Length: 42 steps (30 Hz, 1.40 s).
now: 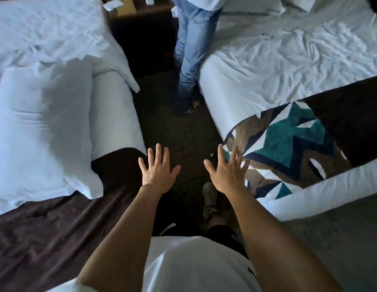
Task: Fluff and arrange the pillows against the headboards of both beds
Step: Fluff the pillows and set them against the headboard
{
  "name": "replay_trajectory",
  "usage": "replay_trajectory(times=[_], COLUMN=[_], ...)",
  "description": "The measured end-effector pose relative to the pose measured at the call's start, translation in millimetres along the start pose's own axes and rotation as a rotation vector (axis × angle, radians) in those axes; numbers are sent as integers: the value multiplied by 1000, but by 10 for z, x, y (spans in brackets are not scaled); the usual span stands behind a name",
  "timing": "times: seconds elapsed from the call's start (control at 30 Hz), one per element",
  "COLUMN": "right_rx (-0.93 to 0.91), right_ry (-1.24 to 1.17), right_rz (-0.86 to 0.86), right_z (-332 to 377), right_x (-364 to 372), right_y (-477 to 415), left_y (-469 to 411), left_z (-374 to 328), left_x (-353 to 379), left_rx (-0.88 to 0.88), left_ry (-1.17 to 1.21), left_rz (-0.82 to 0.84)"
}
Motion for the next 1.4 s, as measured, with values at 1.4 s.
replay_trajectory(times=[1.4], right_rx=[-1061], right_ry=[509], right_rz=[-89], right_z=[4874], right_x=[-2023], right_y=[-2903], left_y=[-1636], left_z=[2610], left_x=[-2164], left_rx=[-988], left_ry=[607], left_rz=[-563])
Point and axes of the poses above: each hand's wrist, its own y-axis away from the middle knuckle, its own x-axis out of the palm, z = x × y, the point moved 3 cm from there along -y, towards the middle knuckle, and after that the axes turned 15 degrees about y, right-handed, at the moved point
